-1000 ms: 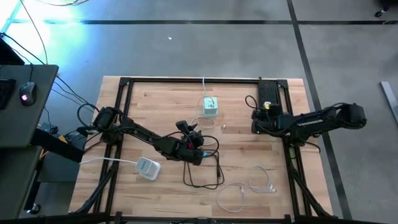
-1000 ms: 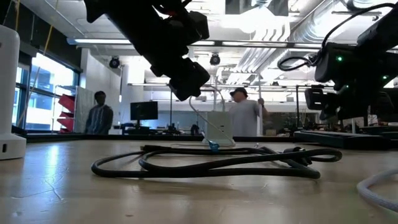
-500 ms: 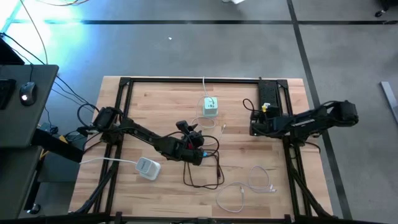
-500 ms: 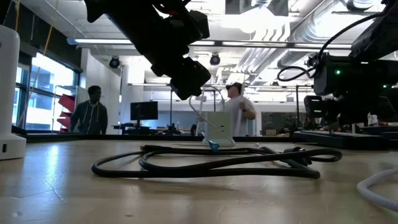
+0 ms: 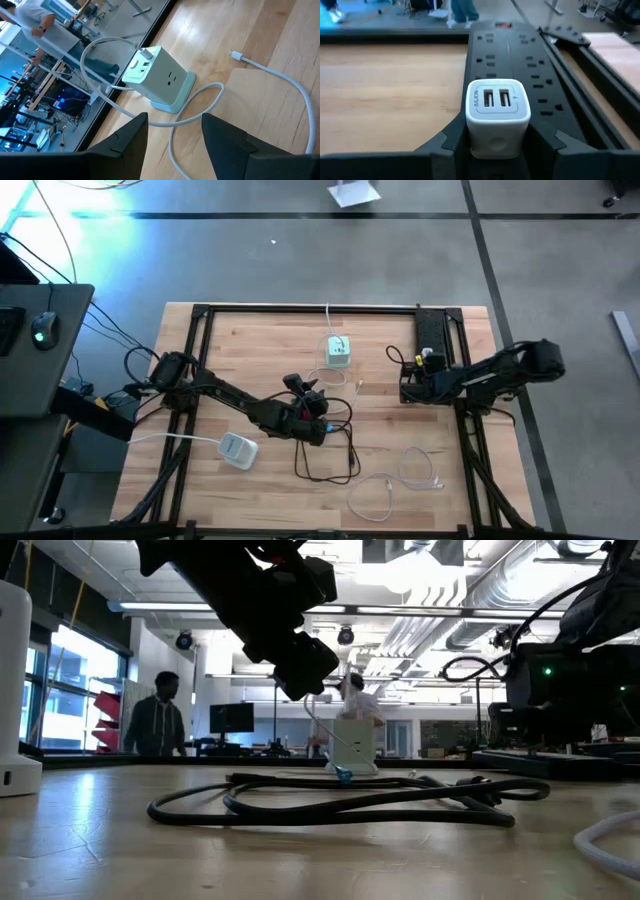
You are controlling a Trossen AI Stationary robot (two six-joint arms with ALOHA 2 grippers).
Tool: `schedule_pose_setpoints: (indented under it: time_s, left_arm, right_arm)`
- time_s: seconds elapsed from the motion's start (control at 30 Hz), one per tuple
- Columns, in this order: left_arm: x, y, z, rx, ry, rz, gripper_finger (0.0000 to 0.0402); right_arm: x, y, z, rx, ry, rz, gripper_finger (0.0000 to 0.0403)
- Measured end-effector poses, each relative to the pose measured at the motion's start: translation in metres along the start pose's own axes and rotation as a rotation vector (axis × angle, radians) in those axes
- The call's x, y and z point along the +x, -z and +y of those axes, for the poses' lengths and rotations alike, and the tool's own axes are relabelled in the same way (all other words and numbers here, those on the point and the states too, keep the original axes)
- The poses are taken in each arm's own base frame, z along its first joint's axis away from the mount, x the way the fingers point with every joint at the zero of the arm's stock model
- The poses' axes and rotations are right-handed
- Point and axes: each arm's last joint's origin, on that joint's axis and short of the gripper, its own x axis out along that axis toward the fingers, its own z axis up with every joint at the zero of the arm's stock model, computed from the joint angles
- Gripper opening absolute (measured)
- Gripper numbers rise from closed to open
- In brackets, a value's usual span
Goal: Insert USB
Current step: Insert the white charger adapter into the black outlet extension, then insert the white charger cable into the white charger adapter
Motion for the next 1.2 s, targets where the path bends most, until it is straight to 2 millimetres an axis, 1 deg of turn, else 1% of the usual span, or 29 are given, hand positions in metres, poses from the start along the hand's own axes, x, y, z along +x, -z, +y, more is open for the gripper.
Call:
schedule_pose_setpoints:
  time_s: [0.3, 0.33, 0.37, 0.43, 0.53, 0.6, 0.67, 0.73, 0.87, 1.07, 1.2]
  left_arm:
    - [0.000, 0.000, 0.000, -0.001, 0.001, 0.000, 0.0163]
    - [0.000, 0.000, 0.000, -0.001, 0.001, 0.000, 0.0163]
    - [0.000, 0.000, 0.000, -0.002, 0.002, 0.000, 0.0163]
    - [0.000, 0.000, 0.000, -0.003, 0.002, -0.001, 0.0163]
    - [0.000, -0.001, 0.000, -0.006, 0.002, -0.003, 0.0163]
    - [0.000, -0.001, 0.000, -0.007, 0.002, -0.003, 0.0163]
    - [0.000, -0.001, 0.000, -0.007, 0.002, -0.003, 0.0163]
    - [0.000, -0.001, 0.000, -0.007, 0.003, -0.003, 0.0163]
    - [0.000, -0.001, 0.000, -0.007, 0.002, -0.003, 0.0163]
    - [0.000, -0.001, 0.000, -0.006, 0.002, -0.003, 0.0163]
    - [0.000, -0.001, 0.000, -0.006, 0.002, -0.003, 0.0163]
  right_arm:
    - [0.000, 0.001, 0.000, -0.011, 0.006, 0.025, 0.0118]
    - [0.000, 0.001, 0.000, -0.012, 0.005, 0.028, 0.0127]
    - [0.000, 0.001, -0.001, -0.013, 0.004, 0.036, 0.0145]
    - [-0.001, 0.001, 0.000, -0.019, -0.006, 0.083, 0.0197]
    - [-0.005, -0.005, 0.004, -0.057, -0.036, 0.129, 0.0270]
    - [-0.008, -0.010, 0.005, -0.071, -0.040, 0.165, 0.0302]
    - [-0.011, -0.015, 0.005, -0.082, -0.031, 0.206, 0.0321]
    - [-0.014, -0.019, 0.005, -0.091, -0.020, 0.238, 0.0326]
    - [-0.018, -0.027, 0.005, -0.096, -0.015, 0.262, 0.0322]
    - [-0.022, -0.035, 0.004, -0.126, 0.007, 0.233, 0.0318]
    - [-0.026, -0.044, 0.006, -0.167, 0.036, 0.208, 0.0318]
